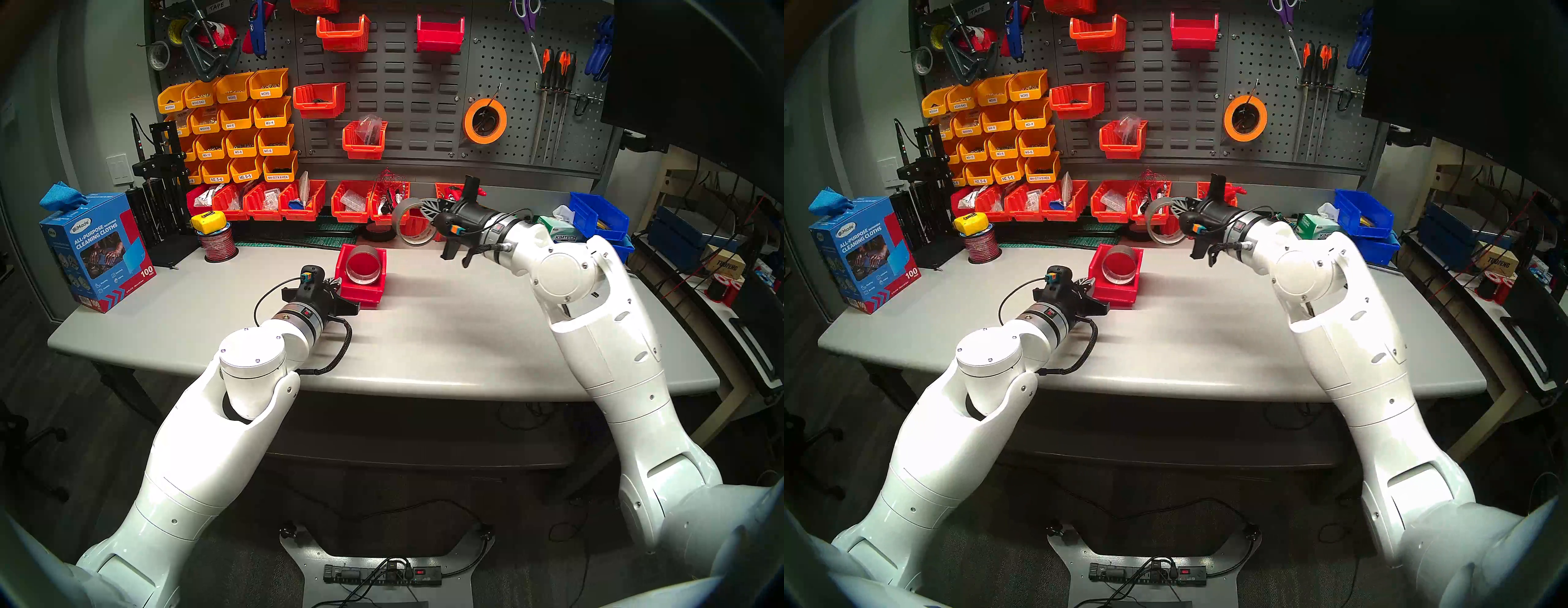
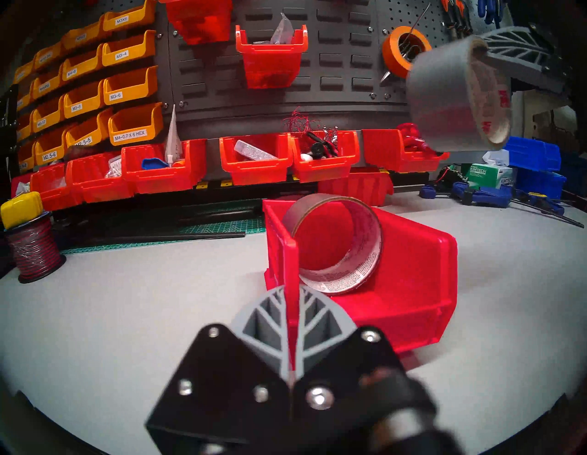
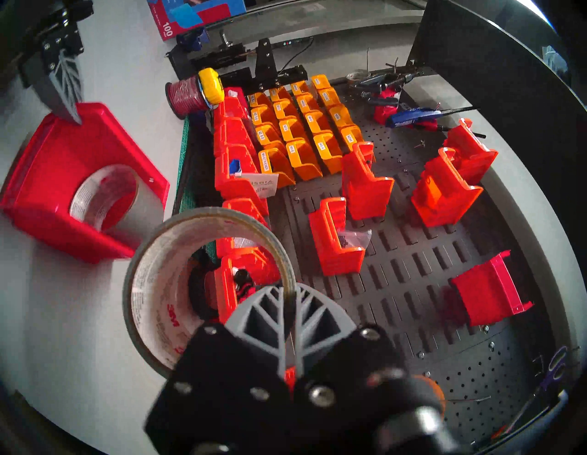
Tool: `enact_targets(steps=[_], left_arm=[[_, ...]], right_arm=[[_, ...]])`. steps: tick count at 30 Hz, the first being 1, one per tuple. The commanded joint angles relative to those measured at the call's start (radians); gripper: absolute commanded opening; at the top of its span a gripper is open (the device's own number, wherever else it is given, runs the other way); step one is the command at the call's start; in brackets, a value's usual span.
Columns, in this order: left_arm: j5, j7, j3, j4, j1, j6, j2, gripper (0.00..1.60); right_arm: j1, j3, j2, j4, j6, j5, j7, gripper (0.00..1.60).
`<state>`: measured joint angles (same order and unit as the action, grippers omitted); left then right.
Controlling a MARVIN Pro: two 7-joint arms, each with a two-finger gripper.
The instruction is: Take out tools from the storage box
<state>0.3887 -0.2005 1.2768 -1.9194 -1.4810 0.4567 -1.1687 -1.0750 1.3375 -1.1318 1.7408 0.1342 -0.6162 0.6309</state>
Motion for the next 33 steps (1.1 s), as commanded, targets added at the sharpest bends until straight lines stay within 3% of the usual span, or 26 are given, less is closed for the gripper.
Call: enact_targets(steps=[1, 7, 9, 11, 12, 13, 22, 27, 33], left_arm=[[0.001, 0.003, 0.025, 0.019, 0.038, -0.023, 0.001, 0.0], [0.011, 0.006, 0.027, 0.027, 0.047, -0.018, -0.006, 0.03], [0.019, 0.01, 0.028, 0.025, 0.045, -0.011, -0.008, 0.4], [0.024, 0.016, 0.029, 0.018, 0.041, -0.009, -0.008, 0.93], [0.031, 0.019, 0.031, 0.011, 0.037, -0.004, -0.008, 1.51], [0.033, 0.02, 0.032, 0.007, 0.035, -0.001, -0.007, 1.6], [0.062, 0.028, 0.049, -0.024, 0.021, 0.014, -0.008, 1.6], [0.08, 0.024, 0.07, -0.037, 0.021, 0.028, -0.015, 1.6], [0.11, 0.021, 0.104, -0.055, 0.037, 0.052, -0.029, 1.6]], right_arm=[[0.003, 0.06, 0.09, 0.065, -0.033, 0.106, 0.124, 0.0], [0.029, 0.058, 0.154, 0.07, -0.055, 0.21, 0.255, 0.0], [0.042, 0.057, 0.171, 0.067, -0.069, 0.257, 0.309, 0.0], [0.056, 0.047, 0.192, 0.062, -0.074, 0.294, 0.351, 0.0], [0.072, 0.039, 0.209, 0.055, -0.08, 0.329, 0.387, 0.0], [0.084, 0.036, 0.214, 0.049, -0.081, 0.343, 0.421, 0.0], [0.19, -0.068, 0.311, -0.023, -0.029, 0.462, 0.623, 0.0], [0.234, -0.086, 0.304, -0.066, 0.016, 0.48, 0.73, 0.0], [0.289, -0.118, 0.251, -0.141, 0.048, 0.482, 0.847, 0.0]])
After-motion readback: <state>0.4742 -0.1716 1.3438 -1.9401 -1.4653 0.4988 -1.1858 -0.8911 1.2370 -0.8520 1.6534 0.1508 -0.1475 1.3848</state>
